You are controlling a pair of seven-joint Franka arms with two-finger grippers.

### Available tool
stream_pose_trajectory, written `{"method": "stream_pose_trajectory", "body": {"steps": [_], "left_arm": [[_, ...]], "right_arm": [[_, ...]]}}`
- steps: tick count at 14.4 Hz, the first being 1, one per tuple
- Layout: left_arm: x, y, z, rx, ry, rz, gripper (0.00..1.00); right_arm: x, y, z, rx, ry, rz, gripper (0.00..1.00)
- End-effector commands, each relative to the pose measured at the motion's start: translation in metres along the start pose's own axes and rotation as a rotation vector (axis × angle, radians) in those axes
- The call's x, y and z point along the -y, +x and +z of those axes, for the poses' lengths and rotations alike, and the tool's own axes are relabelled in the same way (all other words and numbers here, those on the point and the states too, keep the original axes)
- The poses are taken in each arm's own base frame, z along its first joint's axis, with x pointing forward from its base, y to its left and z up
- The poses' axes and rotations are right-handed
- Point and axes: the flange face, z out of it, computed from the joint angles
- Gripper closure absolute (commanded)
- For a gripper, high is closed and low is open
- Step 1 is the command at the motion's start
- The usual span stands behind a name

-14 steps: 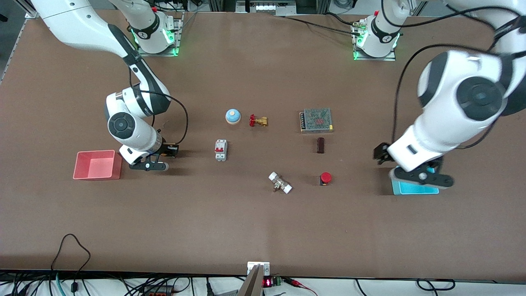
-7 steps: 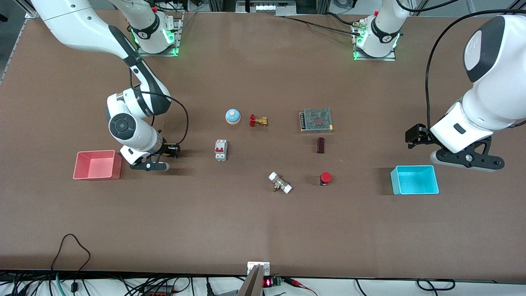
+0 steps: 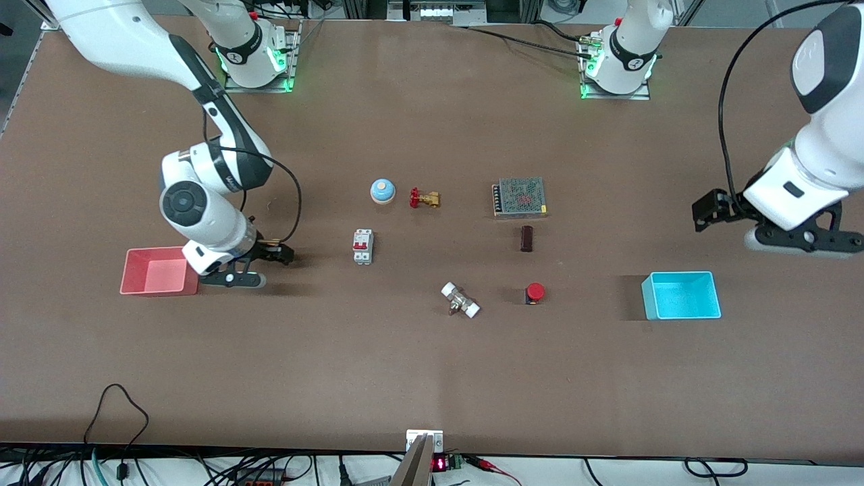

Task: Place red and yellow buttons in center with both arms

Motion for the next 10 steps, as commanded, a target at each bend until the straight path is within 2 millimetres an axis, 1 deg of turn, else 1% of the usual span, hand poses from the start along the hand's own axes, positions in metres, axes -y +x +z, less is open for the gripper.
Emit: {"method": "stream_pose_trajectory", "body": {"steps": [1,2,4,5,7,9,10], "left_arm": [[-0.004,-0.025,-0.025,0.007,-0.008,0.056,0.00],[-0.007,-0.022,-0.026,0.040,-0.007,0.083,0.00],[0.002,-0.020,-0.025,0.067,-0.020,0.077,0.00],[0.007,-0.019,-0.025,0.064,-0.022,0.068,0.00],[0.009,-0.018,-0.026,0.057,-0.023,0.064,0.00],[0.010,-0.015,-0.025,0.057,-0.023,0.063,0.00],[0.009,-0.015,-0.026,0.055,-0.031,0.062,0.00]], "right_arm": [[-0.024,0.013,-0.072,-0.037,-0.002,0.070,0.00],[-0.038,0.018,-0.092,-0.033,0.008,0.086,0.00],[-0.065,0.027,-0.135,-0.010,0.049,0.050,0.00],[-0.074,0.028,-0.159,-0.004,0.061,0.029,0.00],[-0.104,0.026,-0.217,-0.003,0.035,0.064,0.00],[-0.119,0.017,-0.258,0.055,0.017,0.083,0.00],[-0.120,0.009,-0.275,0.089,0.005,0.081,0.00]]}}
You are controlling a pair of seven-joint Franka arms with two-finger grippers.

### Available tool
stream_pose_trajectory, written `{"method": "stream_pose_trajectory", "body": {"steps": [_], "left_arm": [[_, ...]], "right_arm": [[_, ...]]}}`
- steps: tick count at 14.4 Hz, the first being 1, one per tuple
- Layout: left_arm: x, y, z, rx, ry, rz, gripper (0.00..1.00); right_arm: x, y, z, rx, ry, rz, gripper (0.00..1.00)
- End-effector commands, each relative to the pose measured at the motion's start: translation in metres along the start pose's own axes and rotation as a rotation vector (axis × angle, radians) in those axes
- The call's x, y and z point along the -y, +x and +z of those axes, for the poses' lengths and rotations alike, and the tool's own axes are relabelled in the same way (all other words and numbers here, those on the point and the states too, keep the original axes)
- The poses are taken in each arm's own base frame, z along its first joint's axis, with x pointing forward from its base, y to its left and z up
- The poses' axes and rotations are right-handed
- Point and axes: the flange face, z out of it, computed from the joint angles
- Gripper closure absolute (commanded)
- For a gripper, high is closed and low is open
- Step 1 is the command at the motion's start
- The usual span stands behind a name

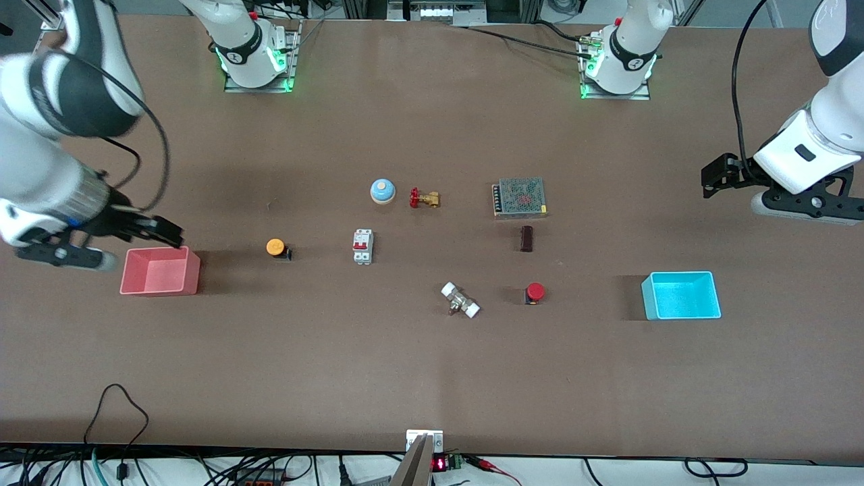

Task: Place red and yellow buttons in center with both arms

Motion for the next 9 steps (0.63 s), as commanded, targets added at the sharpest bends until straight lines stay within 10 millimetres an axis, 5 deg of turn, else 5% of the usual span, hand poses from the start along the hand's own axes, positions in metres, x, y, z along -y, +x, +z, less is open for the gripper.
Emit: {"method": "stream_pose_trajectory", "body": {"steps": [1,3,9], "left_arm": [[0.001,0.006,-0.005,-0.004,-0.053,0.014,0.00],[0.001,0.006,-0.005,-0.005,-0.069,0.012,0.00],[0.002,0.006,-0.005,-0.003,-0.063,0.012,0.00]], "right_arm": [[-0.005,-0.016,-0.043,0.051,-0.003,-0.010,0.00],[-0.018,-0.024,-0.057,0.038,-0.008,-0.008,0.00],[-0.022,-0.031,-0.050,0.061,-0.010,-0.008,0.00]]}}
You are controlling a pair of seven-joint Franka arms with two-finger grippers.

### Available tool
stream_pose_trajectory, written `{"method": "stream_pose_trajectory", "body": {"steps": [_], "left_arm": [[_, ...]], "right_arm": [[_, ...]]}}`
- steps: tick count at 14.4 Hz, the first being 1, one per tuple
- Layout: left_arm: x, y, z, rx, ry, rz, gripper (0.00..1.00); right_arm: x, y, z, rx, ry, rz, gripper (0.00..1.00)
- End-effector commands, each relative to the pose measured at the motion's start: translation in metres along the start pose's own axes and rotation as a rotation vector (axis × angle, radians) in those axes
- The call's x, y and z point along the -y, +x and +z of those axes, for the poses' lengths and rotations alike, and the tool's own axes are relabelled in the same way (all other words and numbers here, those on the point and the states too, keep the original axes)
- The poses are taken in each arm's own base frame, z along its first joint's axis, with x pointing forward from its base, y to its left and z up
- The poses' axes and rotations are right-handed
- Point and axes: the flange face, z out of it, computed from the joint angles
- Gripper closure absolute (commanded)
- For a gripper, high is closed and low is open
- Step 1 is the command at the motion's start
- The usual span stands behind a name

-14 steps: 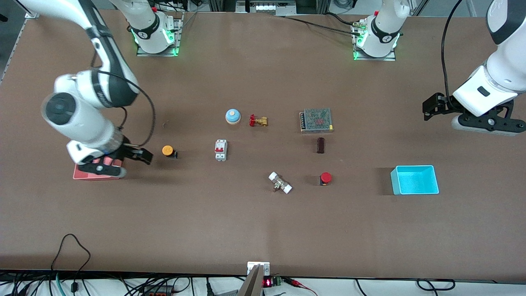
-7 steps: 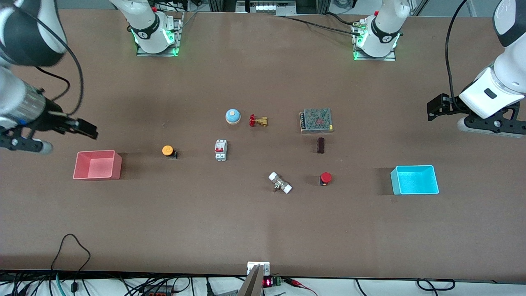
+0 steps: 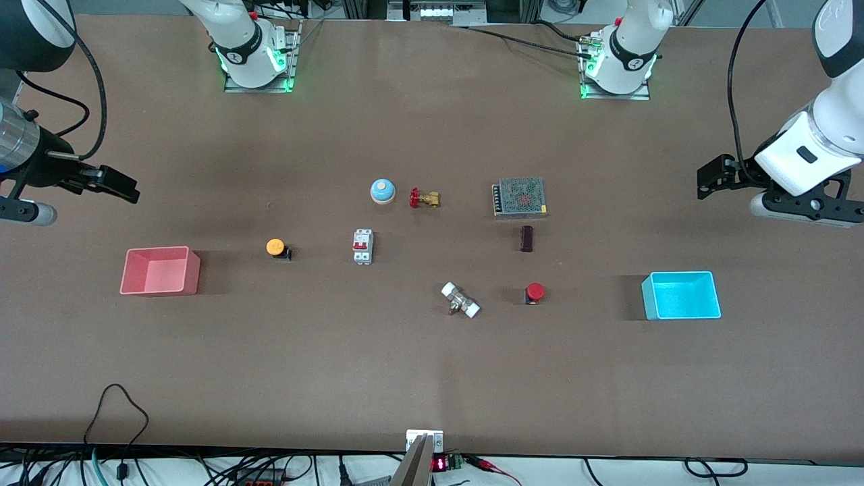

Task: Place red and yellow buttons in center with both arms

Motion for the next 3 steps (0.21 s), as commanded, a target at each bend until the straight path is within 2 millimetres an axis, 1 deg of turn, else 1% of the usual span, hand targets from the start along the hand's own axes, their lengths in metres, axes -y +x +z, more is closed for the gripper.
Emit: {"method": "stream_pose_trajectory", "body": {"steps": [1,3], "left_arm": [[0.0036,0.0033,-0.0047,0.002,-0.016,0.017,0.00],[0.0045,0.0032,-0.0047,0.002,-0.016,0.017,0.00]], "right_arm": [[-0.0009,-0.0076,-0.0019,0.013,0.011,-0.012,0.00],[-0.0018,-0.0076,-0.0017,0.015,0.011,-0.010,0.00]]}}
